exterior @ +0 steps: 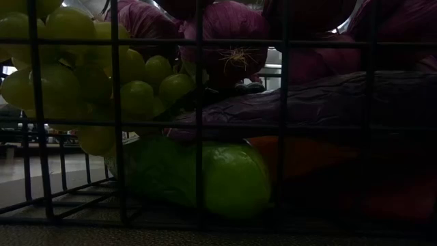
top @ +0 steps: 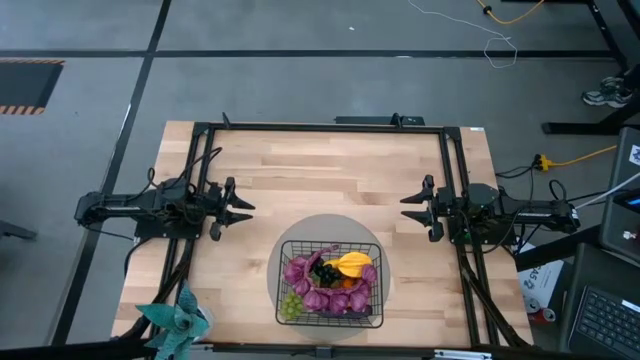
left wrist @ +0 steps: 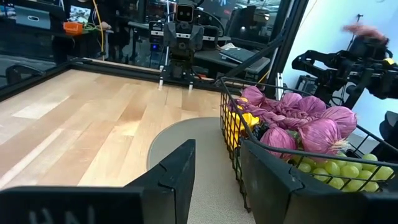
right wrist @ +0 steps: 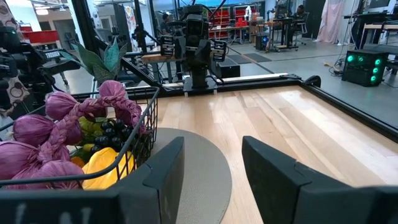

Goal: Build produce basket
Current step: Return to Home Position

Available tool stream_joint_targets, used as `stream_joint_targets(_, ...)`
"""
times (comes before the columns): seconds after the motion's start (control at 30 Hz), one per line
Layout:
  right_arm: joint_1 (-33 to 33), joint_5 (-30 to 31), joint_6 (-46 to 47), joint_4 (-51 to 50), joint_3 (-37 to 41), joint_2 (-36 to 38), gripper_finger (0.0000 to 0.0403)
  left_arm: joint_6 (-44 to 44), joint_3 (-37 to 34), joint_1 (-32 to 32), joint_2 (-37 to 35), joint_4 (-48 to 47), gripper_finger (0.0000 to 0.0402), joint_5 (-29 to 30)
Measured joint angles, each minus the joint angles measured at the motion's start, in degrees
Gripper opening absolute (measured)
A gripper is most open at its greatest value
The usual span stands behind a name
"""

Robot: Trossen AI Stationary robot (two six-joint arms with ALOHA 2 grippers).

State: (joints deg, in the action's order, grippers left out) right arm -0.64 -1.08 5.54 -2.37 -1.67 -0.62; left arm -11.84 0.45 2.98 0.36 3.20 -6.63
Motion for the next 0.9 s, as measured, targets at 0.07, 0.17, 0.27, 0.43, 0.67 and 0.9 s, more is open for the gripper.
stream_joint_targets(0.07,0.0,0.0,0.0,0.0,0.0,0.0,0.0165,0.0,0.0,0.0,0.0,0.0,0.0122,0.0)
stream_joint_targets(0.17,0.1,0.0,0.0,0.0,0.0,0.1,0.0165,0.0,0.0,0.0,0.0,0.0,0.0122,0.0)
stream_joint_targets(0.27,0.5,0.0,0.0,0.1,0.0,0.2,0.0165,0.0,0.0,0.0,0.0,0.0,0.0122,0.0)
stream_joint_targets(0.43,0.5,0.0,0.0,3.6,1.3,0.5,0.0165,0.0,0.0,0.0,0.0,0.1,0.0122,0.0)
stream_joint_targets(0.67,0.5,0.0,0.0,3.3,1.3,0.5,0.0165,0.0,0.0,0.0,0.0,0.1,0.0122,0.0)
stream_joint_targets(0.9,0.5,0.0,0.0,3.3,1.3,0.5,0.0165,0.0,0.0,0.0,0.0,0.1,0.0122,0.0)
